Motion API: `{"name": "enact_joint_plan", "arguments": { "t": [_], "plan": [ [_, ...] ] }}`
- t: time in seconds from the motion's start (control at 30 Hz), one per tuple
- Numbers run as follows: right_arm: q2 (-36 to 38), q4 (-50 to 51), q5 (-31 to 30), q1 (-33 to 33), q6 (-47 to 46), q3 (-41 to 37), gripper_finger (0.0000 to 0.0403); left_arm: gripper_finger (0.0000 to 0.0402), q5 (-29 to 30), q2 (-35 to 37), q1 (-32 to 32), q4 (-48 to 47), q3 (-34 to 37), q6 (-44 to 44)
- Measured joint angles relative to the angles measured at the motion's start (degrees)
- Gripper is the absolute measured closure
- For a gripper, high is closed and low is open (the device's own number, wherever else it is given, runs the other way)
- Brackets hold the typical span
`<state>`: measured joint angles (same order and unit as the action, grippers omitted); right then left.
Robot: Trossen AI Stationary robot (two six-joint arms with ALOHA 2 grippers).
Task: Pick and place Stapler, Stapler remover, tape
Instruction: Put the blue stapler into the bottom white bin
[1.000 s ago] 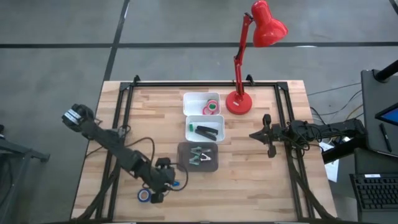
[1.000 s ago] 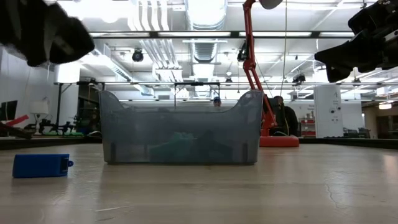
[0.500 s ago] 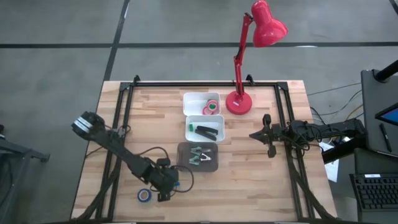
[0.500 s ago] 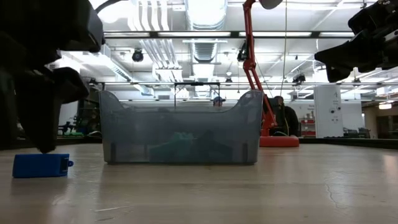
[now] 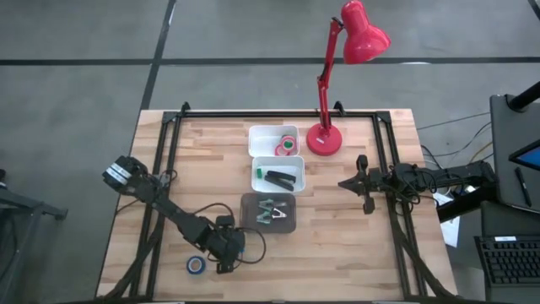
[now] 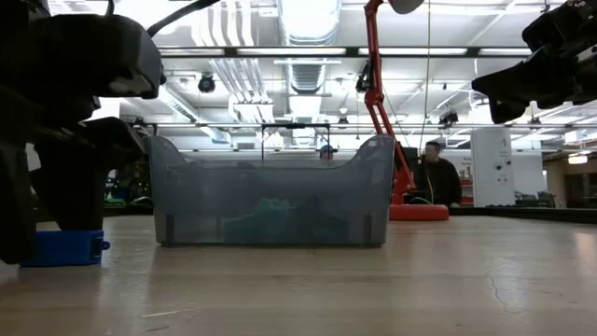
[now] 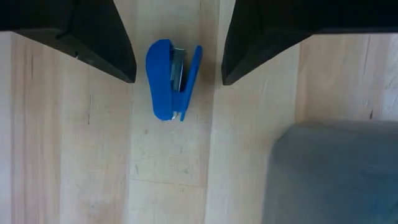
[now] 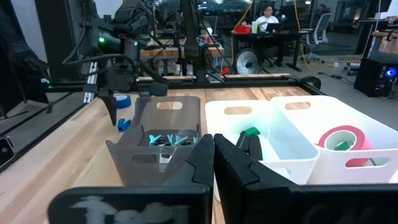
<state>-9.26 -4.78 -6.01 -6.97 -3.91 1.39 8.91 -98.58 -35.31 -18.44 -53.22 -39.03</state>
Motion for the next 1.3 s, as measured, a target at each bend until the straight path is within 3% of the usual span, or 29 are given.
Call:
{"name": "enact_joint_plan", "arguments": {
  "t": [0.27, 0.8, 1.13, 1.3],
  "plan": [
    [0.00, 0.00, -0.01, 0.00, -0.07, 0.00, 0.0394, 0.0193, -0.44, 1.06, 0.07, -0.07, 0.05, 0.15],
    [0.00, 0.02, -0.02, -0.02, -0.02, 0.00, 0.0394, 0.0338, -0.40, 1.33, 0.09, -0.17, 0.07, 3.45],
    [0.00, 0.00, 0.01, 0.01, -0.04, 0.00, 0.0394, 0.0316, -0.90, 4.79, 0.09, -0.14, -0.47, 3.42],
    [0.00, 0.01, 0.01, -0.01, -0.03, 0.00, 0.0394, 0.0336, 0.36, 8.50, 0.13, -0.04, -1.87, 6.83]
  ]
}}
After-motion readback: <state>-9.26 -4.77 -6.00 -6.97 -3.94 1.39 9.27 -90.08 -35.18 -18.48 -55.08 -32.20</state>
